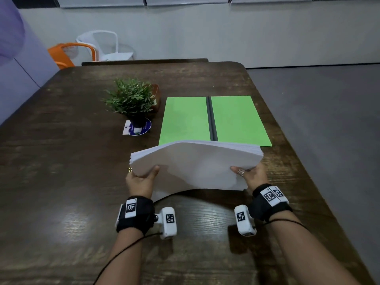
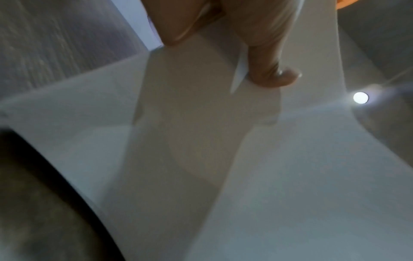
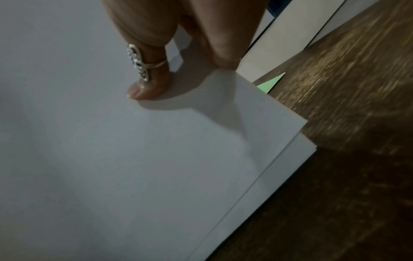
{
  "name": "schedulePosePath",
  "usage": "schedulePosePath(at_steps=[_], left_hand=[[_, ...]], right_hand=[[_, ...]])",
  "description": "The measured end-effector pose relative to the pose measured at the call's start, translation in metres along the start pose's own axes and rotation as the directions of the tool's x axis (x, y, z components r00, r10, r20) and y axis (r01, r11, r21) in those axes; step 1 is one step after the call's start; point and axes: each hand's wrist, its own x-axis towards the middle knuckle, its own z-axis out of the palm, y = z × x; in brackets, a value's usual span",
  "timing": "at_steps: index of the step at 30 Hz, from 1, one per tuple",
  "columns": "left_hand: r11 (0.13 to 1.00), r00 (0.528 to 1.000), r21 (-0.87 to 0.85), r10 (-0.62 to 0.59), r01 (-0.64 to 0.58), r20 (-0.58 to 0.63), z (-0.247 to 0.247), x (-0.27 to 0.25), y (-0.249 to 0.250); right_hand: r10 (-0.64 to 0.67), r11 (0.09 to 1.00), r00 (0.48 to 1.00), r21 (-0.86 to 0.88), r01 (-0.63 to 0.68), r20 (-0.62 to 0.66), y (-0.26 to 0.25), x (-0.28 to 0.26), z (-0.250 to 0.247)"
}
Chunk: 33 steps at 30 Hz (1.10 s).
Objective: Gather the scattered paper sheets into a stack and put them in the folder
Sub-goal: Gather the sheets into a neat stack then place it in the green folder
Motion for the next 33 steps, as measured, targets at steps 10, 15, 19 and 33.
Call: schedulePosePath(at_steps=[10, 15, 19, 33], left_hand=[[0.989, 0.995, -0.106, 0.097, -0.1, -0.038, 0.007, 0.005, 0.001], [0.993, 0.997, -0.09, 0.074, -0.077, -0.033, 0.006, 0.005, -0.018], [0.997, 0.999, -0.054, 0.049, -0.05, -0.016, 0.003, 0.007, -0.026], [0.988, 0.982, 0.118, 0.081, -0.102, 0.169, -0.006, 0.011, -0.042]], right_hand=[[-0.138, 0.986, 0.988, 0.084, 0.143, -0.063, -0.024, -0.007, 0.007], [-0.076, 0.997, 0.997, 0.003, 0.076, -0.034, -0.002, -0.003, 0.001], [-0.069, 0.998, 0.997, 0.002, 0.069, -0.03, 0.01, -0.001, -0.002], [-0.014, 1.0, 0.96, 0.019, 0.009, 0.28, -0.001, 0.024, -0.018]])
